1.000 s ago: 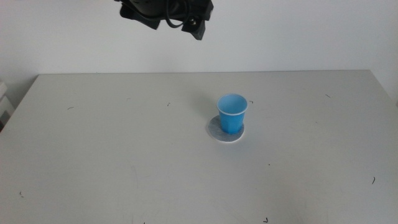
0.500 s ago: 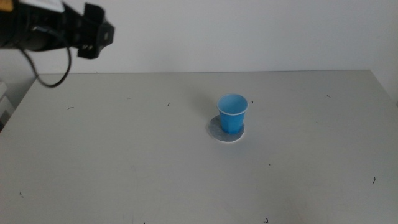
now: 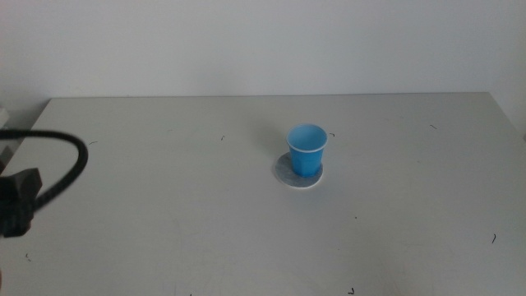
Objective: Place an empty cup on a cup mat.
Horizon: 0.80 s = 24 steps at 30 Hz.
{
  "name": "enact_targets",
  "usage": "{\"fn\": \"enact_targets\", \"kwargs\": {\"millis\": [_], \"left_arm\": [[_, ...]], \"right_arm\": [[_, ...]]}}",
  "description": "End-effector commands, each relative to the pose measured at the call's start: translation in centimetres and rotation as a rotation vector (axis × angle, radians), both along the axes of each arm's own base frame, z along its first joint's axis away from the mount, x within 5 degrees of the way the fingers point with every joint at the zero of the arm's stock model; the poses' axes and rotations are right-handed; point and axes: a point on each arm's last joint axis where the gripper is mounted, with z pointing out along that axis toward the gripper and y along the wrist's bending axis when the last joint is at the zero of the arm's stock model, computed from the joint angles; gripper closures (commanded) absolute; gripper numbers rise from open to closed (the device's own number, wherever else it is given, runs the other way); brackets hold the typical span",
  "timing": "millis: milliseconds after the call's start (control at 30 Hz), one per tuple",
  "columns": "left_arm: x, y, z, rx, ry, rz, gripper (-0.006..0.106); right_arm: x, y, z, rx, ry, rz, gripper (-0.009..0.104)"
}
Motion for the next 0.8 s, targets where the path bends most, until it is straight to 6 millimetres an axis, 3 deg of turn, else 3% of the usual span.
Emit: {"fn": "enact_targets", "kwargs": {"millis": [0, 233, 433, 600, 767], "left_arm": [[-1.1, 0.2, 0.4, -0.026, -0.165, 0.016, -0.005], [-4.7, 0.4, -4.7, -0.03, -0.226, 0.031, -0.005], [-7.0, 0.4, -7.9, -0.04, -0.292, 0.031, -0.005], [-7.6, 0.4, -9.8, -0.082, -0.282, 0.045, -0.005], [-8.0, 0.4, -9.9, -0.082, -0.281, 0.051, -0.005]], "right_arm": [[-0.2, 0.0, 1.2, -0.023, -0.108, 0.004, 0.001], [-0.2, 0.0, 1.2, -0.023, -0.108, 0.004, 0.001], [-0.2, 0.0, 1.2, -0.023, -0.108, 0.004, 0.001], [-0.2, 0.0, 1.2, -0.023, -0.108, 0.004, 0.001], [-0.2, 0.0, 1.2, -0.023, -0.108, 0.004, 0.001]]}}
